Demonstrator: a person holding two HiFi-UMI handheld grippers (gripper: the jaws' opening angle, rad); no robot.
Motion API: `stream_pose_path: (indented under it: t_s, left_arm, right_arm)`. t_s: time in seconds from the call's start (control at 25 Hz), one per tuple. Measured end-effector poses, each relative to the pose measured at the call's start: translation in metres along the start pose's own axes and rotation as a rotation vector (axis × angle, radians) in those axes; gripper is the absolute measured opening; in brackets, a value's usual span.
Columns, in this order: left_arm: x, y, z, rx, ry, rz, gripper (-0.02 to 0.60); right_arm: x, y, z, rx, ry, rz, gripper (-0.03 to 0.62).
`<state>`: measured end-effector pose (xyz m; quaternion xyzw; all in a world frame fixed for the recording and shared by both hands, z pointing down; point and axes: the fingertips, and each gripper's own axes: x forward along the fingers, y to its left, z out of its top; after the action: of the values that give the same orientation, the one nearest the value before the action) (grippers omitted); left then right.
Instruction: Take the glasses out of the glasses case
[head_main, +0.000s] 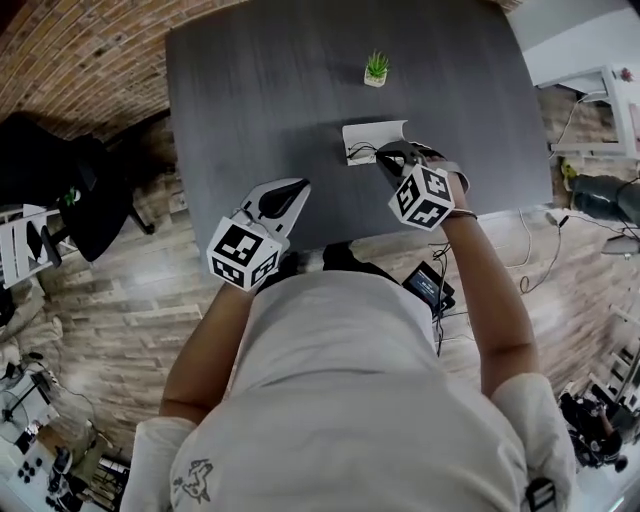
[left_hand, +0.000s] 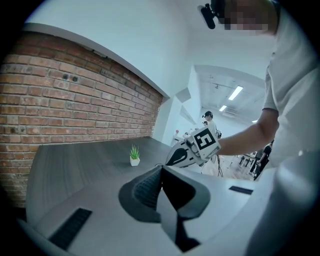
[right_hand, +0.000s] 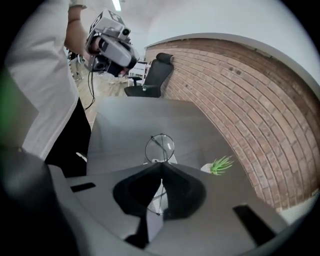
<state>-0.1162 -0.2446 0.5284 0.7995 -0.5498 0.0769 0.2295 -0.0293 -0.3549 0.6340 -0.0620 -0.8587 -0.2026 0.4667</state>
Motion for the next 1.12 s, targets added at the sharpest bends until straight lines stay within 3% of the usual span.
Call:
stream_pose_path:
  t_s: [0.32,0.84,1.12]
  left_arm:
    - [-0.016,-0.010,0.013,0.058,-0.033,-0.071,0.011]
    - [-0.057,-0.027,0.011,0.116,-0.052,-0.179,0.011]
    - [-0.095,-0.034,0.002,0.151,-0.060,-0.219,0.011]
  right_arm:
    - [-0.048,0.009,0.028,0.218,-0.105,-0.139,0.012]
    - [-0.107,0.057,0.073,0.453,-0.223,-0.339,0.012]
    - [-0.126,0.088,0.093,0.529,-0.272,-0.441,0.012]
